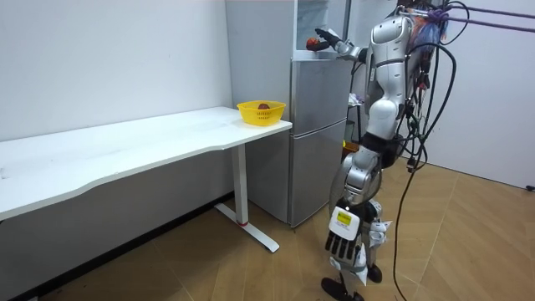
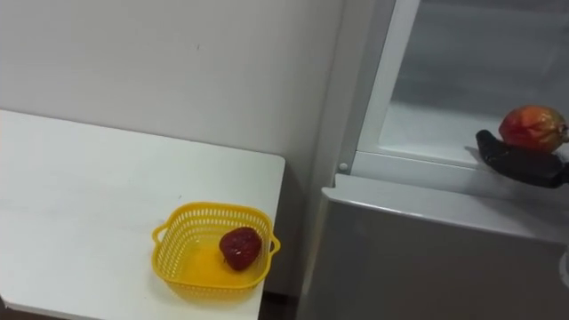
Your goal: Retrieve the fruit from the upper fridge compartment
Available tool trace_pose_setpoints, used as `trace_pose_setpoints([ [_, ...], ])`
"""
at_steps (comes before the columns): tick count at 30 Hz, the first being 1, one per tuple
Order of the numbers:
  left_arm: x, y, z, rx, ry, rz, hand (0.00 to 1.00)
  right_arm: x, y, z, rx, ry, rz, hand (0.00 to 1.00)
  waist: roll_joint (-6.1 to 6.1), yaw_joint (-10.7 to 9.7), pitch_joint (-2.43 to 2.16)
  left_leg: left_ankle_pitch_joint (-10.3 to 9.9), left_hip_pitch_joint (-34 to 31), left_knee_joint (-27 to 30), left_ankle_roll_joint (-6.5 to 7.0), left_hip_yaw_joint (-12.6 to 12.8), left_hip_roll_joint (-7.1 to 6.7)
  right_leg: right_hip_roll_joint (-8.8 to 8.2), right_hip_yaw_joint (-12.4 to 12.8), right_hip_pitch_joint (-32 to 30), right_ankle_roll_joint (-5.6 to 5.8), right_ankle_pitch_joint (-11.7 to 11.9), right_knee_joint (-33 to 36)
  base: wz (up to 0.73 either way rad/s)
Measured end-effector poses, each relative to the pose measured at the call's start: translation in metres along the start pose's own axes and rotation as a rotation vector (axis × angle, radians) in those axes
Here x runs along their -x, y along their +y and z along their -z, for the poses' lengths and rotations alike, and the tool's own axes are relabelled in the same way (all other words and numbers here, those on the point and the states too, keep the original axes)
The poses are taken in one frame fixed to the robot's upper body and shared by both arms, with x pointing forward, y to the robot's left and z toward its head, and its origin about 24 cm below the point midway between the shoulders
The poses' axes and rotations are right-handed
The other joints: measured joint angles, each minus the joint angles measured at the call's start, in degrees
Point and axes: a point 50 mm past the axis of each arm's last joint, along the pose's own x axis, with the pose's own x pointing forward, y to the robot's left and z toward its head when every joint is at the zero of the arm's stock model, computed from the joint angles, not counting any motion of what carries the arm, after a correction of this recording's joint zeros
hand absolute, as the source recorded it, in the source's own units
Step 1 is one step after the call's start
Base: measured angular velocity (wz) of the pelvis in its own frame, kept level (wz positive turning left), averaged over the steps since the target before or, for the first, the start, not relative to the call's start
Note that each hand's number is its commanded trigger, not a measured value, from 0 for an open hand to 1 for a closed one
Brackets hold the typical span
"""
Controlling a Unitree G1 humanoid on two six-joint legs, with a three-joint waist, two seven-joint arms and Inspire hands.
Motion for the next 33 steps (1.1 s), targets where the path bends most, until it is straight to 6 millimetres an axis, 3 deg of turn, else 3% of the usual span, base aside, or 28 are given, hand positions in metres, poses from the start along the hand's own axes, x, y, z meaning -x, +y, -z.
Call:
trace_pose_setpoints([
  [5, 0.0001, 0.0012, 0.0000, -0.001, -0.001, -0.003, 0.00, -0.0004, 0.0024, 0.0000, -0.049, 0.017, -0.035, 0.00, -0.12, -0.7, -0.14, 0.0, 0.2, -0.1, 0.00, -0.2, 0.17, 0.01, -0.2, 0.0, -0.02, 0.0, 0.1, 0.02],
  [16, 0.0003, 0.0027, 0.0010, -0.002, -0.002, -0.006, 0.00, -0.0055, 0.0034, -0.0011, -0.072, 0.017, -0.125, 0.00, 0.50, -0.4, 0.17, 0.0, 1.0, -0.1, -0.08, -0.1, 0.43, 0.12, -0.2, 1.0, -0.06, 0.0, 0.1, 0.00],
  [17, 0.0003, 0.0029, 0.0012, -0.001, -0.003, -0.006, 0.00, -0.0055, 0.0036, -0.0012, -0.073, 0.016, -0.127, 0.27, 0.46, -0.3, 0.14, 0.0, 1.0, -0.1, -0.10, -0.1, 0.45, 0.13, -0.2, 1.0, -0.13, -0.1, 0.1, 0.00],
  [18, 0.0005, 0.0028, 0.0024, -0.002, -0.002, -0.006, 0.00, -0.0054, 0.0040, -0.0015, -0.077, 0.016, -0.133, 0.71, 0.40, -0.1, 0.10, 0.0, 1.0, -0.1, -0.12, 0.1, 0.50, 0.16, -0.1, 1.0, -0.21, -0.1, 0.1, 0.00],
  [19, 0.0006, 0.0028, 0.0040, -0.002, 0.001, -0.006, 0.00, -0.0052, 0.0046, -0.0019, -0.080, 0.014, -0.137, 0.78, 0.36, 0.0, 0.06, 0.0, 1.0, -0.1, -0.13, 0.1, 0.51, 0.19, 0.0, 1.0, -0.29, -0.2, 0.1, 0.00],
  [20, 0.0008, 0.0028, 0.0056, -0.001, 0.004, -0.006, 0.00, -0.0051, 0.0047, -0.0020, -0.085, 0.015, -0.138, 1.00, 0.29, 0.0, 0.02, 0.0, 1.0, -0.1, -0.15, 0.1, 0.52, 0.20, -0.1, 1.0, -0.37, -0.2, 0.2, 0.00],
  [33, 0.0009, 0.0027, 0.0063, -0.002, 0.006, -0.007, 0.00, -0.0062, 0.0003, -0.0045, -0.061, -0.011, -0.090, 1.00, -0.01, 0.8, -0.13, 0.2, 1.3, -0.3, -0.56, -0.3, 0.58, 0.47, -0.3, 1.1, -0.71, -0.7, 0.1, 0.00],
])
